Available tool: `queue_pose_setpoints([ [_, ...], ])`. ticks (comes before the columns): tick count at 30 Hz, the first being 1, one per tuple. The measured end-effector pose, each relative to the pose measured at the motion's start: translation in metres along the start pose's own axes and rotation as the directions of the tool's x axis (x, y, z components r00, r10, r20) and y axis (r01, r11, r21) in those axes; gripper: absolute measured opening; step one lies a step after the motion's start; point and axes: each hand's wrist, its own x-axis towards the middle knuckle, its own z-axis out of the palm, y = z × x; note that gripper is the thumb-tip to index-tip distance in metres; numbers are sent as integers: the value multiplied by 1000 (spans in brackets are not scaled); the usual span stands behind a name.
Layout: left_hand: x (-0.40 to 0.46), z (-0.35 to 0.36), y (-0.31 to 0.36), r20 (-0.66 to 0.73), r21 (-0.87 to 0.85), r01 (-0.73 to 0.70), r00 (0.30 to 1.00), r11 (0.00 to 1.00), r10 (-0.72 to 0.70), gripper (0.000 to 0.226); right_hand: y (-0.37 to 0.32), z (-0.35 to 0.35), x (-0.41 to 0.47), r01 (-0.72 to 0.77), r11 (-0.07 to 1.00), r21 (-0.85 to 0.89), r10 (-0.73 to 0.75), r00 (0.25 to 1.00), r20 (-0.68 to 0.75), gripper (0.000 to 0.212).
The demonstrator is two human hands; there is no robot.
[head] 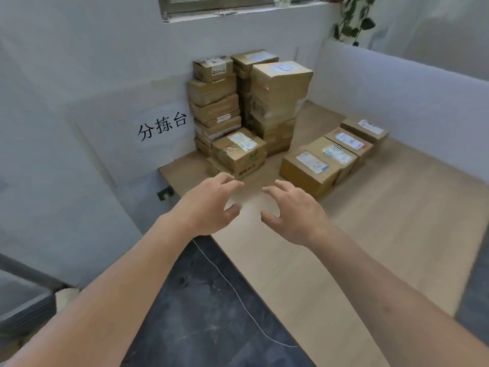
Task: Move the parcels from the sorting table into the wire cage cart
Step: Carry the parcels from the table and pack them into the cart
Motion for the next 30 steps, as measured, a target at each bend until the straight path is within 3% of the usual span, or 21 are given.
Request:
queue_pose_setpoints([
  [7,49,12,4,81,15,-181,980,983,179,55,25,4,3,-217,975,54,219,975,-32,60],
  [14,113,33,7,150,24,-294,946,955,287,52,65,9,26,-337,935,109,344,938,-47,62],
  [30,266,128,30,319,14,-258,917,966,241,45,195,38,132,-432,880,198,422,902,92,60],
])
